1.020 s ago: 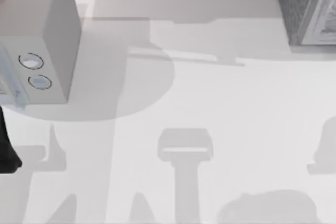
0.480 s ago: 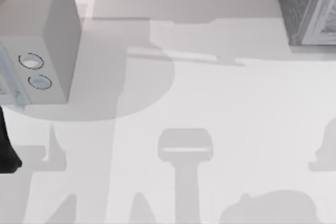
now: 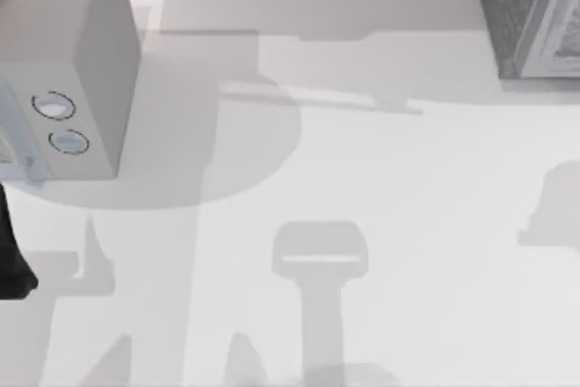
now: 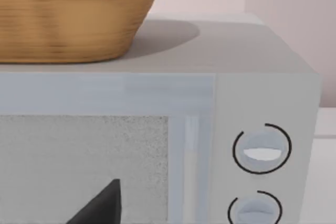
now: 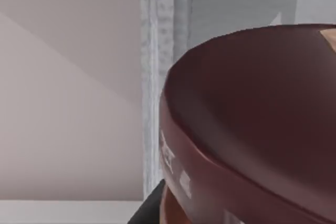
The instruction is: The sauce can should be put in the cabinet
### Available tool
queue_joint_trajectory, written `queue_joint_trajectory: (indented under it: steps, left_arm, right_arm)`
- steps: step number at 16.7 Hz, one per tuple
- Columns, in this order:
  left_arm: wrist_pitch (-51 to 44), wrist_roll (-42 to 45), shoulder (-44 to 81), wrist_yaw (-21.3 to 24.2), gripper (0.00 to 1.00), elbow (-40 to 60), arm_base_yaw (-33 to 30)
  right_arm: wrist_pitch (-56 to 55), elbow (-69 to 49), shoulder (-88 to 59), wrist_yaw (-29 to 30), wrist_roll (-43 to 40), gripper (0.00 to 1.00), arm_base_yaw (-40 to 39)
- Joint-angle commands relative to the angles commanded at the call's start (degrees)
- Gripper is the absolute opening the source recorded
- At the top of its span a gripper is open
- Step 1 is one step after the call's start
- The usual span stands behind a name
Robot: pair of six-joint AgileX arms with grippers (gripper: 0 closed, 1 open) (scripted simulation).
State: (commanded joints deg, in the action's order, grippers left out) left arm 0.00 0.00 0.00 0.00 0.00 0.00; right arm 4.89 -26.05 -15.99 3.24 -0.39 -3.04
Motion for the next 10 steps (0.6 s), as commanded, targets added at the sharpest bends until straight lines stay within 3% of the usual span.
queue_joint_trajectory:
  steps: [10]
  left_arm:
    - [0.00, 0.00, 0.00, 0.00, 1.00, 0.00, 0.00]
  right_arm:
    - [18.24, -42.16, -38.36, 4.19, 1.35, 0.00, -4.00]
